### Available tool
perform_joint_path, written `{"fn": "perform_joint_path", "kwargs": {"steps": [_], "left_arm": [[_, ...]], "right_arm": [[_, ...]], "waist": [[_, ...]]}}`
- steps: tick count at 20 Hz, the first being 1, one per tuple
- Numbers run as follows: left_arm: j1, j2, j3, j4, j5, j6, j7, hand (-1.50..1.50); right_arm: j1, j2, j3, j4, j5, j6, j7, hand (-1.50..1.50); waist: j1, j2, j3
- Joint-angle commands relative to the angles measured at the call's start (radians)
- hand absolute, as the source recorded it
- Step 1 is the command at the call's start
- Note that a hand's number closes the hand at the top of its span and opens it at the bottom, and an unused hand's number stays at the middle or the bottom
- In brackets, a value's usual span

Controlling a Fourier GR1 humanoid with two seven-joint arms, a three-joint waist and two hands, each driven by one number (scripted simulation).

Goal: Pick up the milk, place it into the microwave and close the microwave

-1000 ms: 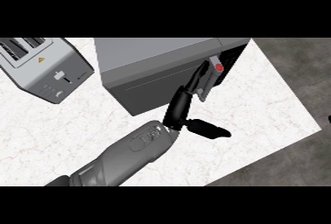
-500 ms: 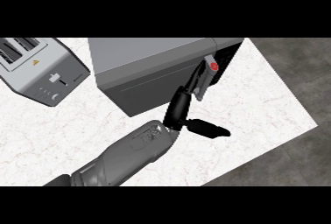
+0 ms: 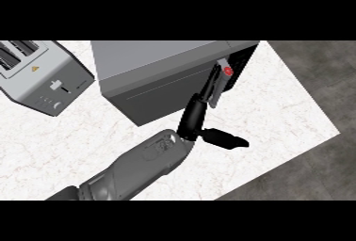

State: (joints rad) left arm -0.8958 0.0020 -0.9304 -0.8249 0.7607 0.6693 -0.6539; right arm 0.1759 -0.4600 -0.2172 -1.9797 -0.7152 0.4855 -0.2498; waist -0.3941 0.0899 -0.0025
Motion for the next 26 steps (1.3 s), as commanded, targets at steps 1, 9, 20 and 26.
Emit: {"fn": "perform_joint_path", "kwargs": {"steps": [1, 9, 20, 26], "left_arm": [[-0.057, -0.002, 0.024, 0.046, 0.040, -0.003, 0.022, -1.50], [-0.085, -0.002, 0.013, 0.055, 0.084, -0.002, -0.002, -1.50], [-0.075, -0.002, -0.002, 0.090, 0.175, -0.039, 0.032, 1.50], [-0.141, 0.036, -0.093, 0.255, 0.066, 0.055, 0.062, -1.50]], "right_arm": [[-0.009, -0.010, 0.005, -0.008, -0.023, 0.006, 0.014, -1.50], [-0.023, -0.028, 0.002, 0.017, -0.056, 0.016, 0.031, -1.50], [-0.041, -0.061, -0.004, -0.001, -0.106, 0.028, 0.057, -1.50], [-0.033, -0.065, -0.020, 0.005, -0.114, 0.013, 0.065, -1.50]], "waist": [[-0.008, 0.003, 0.000], [-0.006, 0.007, 0.002], [-0.013, 0.012, 0.001], [0.024, -0.013, 0.015]]}}
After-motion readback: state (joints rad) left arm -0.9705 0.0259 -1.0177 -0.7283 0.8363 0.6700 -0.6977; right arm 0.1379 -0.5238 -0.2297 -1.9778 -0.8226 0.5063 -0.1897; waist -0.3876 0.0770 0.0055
